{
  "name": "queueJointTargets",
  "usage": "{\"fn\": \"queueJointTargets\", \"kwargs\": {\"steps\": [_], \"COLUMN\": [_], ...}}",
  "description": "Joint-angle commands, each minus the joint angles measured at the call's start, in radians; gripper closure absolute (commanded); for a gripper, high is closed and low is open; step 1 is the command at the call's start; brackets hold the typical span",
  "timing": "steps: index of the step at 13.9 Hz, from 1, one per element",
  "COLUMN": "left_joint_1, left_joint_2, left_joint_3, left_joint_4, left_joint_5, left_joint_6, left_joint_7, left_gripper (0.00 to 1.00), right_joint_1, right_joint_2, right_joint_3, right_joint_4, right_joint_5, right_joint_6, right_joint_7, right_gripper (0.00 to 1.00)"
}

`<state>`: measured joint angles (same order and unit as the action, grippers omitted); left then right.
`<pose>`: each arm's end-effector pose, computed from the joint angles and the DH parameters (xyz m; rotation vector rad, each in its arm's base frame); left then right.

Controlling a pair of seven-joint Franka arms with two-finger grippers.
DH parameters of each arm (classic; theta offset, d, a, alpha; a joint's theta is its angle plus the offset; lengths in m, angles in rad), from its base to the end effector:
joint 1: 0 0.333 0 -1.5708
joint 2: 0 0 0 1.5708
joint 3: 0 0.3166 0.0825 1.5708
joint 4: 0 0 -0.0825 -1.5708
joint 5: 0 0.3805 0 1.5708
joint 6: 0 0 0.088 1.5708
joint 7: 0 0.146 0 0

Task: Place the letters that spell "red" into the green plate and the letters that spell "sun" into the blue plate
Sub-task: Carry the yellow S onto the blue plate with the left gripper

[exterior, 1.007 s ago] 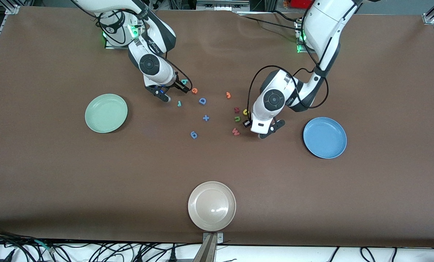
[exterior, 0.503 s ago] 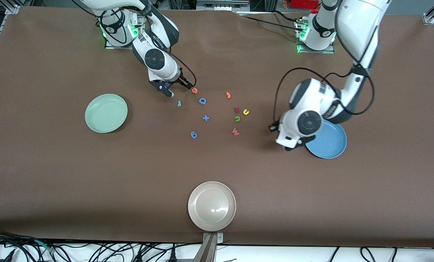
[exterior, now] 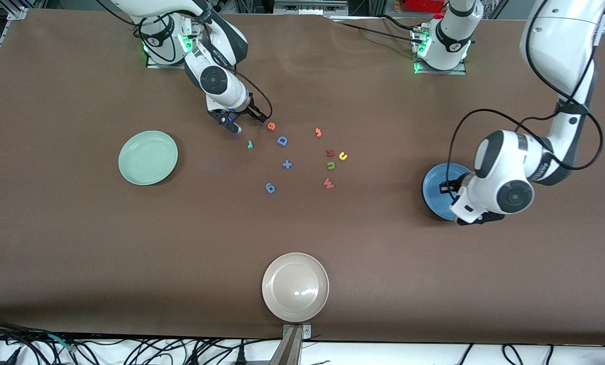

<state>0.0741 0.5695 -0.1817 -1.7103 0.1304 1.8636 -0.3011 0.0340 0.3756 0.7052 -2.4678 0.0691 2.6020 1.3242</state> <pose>0.6041 -0.0456 0.2054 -2.9810 -0.2062 0.5958 0.3141 0.3292 0.1380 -2.9300 1.0095 0.4941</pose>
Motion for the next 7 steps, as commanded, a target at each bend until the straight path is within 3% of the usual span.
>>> {"fn": "queueJointTargets", "kwargs": {"steps": [1, 2, 3, 4, 7], "left_joint_1": [0.042, 0.047, 0.047, 0.047, 0.026], "left_joint_2": [0.039, 0.044, 0.043, 0.043, 0.032], "left_joint_3": [-0.015, -0.015, -0.015, -0.016, -0.025], "left_joint_4": [0.003, 0.003, 0.003, 0.003, -0.002], "left_joint_5": [0.029, 0.029, 0.028, 0.028, 0.025], "left_joint_6": [0.035, 0.037, 0.035, 0.035, 0.023], "left_joint_7": [0.108, 0.106, 0.106, 0.105, 0.07], "left_gripper": [0.78, 0.24, 0.0, 0.0, 0.0], "right_joint_1": [0.003, 0.003, 0.003, 0.003, 0.003], "right_joint_2": [0.008, 0.008, 0.008, 0.008, 0.009], "right_joint_3": [0.008, 0.008, 0.008, 0.008, 0.008], "right_joint_4": [-0.01, -0.01, -0.01, -0.01, -0.01], "right_joint_5": [0.006, 0.006, 0.006, 0.006, 0.006], "right_joint_6": [0.023, 0.023, 0.023, 0.023, 0.026], "right_joint_7": [0.013, 0.013, 0.013, 0.013, 0.013], "right_gripper": [0.29, 0.36, 0.41, 0.47, 0.47]}}
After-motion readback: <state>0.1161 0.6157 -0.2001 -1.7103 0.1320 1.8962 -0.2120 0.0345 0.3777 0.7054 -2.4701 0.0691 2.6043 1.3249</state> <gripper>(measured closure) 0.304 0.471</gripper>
